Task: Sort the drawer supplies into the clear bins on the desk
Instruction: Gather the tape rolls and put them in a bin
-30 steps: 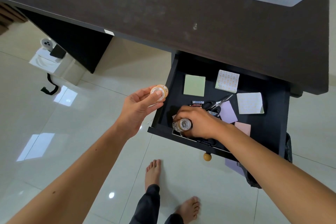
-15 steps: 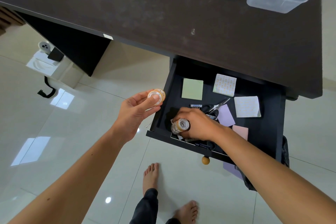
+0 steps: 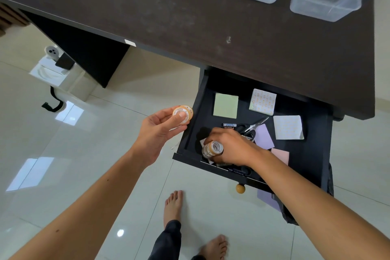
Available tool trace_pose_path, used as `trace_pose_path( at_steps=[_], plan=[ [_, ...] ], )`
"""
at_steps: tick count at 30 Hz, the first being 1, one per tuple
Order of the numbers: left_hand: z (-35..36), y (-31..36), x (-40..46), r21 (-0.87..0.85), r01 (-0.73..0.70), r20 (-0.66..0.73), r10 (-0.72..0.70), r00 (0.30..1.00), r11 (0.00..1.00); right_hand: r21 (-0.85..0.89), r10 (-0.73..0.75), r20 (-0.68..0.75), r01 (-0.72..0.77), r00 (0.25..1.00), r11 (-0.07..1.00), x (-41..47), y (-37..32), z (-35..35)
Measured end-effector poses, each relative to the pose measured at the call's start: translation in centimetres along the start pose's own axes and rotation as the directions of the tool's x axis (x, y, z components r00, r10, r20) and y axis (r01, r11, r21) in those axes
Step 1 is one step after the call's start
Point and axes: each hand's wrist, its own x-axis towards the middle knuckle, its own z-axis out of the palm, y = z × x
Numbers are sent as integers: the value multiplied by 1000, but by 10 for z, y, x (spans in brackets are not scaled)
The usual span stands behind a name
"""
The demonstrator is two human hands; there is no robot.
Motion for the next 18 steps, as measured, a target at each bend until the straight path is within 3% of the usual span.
trace_pose_path(
  at_steps=[7,18],
  plan=[
    [-3,16,-2,7,-7,9,6,1000,1000,142,60,-153,-38,986,989,-15,-15,-38],
    [-5,93,38,24,-50,79,48,996,998,169,72,-309,-19,948,985,10,-57,-146]
  ],
)
